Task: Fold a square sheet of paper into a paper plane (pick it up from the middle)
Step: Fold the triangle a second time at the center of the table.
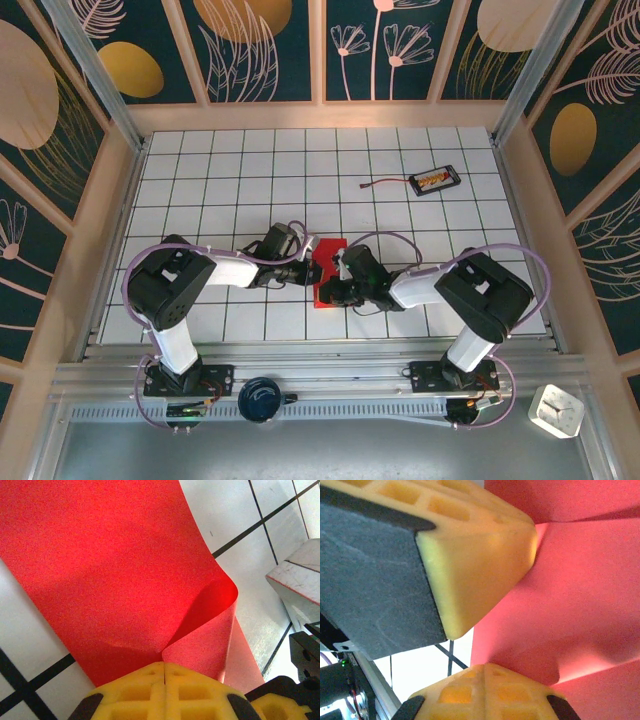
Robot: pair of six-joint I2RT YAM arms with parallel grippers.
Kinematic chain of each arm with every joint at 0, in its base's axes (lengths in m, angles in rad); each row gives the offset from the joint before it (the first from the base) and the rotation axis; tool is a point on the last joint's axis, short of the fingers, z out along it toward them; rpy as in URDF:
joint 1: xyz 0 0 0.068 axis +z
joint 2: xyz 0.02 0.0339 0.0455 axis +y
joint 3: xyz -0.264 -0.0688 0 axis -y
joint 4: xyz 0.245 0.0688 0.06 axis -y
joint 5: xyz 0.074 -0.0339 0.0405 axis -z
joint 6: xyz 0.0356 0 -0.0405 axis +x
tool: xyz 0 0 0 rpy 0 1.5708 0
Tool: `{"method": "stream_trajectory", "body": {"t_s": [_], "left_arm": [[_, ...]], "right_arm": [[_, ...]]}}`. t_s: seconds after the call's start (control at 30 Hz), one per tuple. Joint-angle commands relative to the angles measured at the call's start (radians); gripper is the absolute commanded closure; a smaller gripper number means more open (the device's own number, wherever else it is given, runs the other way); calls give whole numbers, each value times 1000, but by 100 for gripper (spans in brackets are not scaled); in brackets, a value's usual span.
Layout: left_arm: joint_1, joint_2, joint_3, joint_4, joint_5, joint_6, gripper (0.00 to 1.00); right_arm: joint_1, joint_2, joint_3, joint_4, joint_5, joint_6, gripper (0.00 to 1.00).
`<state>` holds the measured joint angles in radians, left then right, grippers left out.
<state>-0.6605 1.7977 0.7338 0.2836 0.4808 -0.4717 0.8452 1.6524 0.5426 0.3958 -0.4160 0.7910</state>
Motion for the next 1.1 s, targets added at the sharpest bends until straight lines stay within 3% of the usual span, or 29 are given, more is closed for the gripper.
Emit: {"method": "stream_trajectory", "body": {"t_s": [0.0,0.6,1.07], "left_arm": [[14,46,-31,-146,-125,32,100],[15,49,-40,-139,-128,30,100],[13,42,-36,-150,-139,34,100]], "right_arm": [[15,15,-39,-13,19,-9,100],[113,-7,52,-210,87,-88,100],[158,-26,57,-214,80,-88,100]]}}
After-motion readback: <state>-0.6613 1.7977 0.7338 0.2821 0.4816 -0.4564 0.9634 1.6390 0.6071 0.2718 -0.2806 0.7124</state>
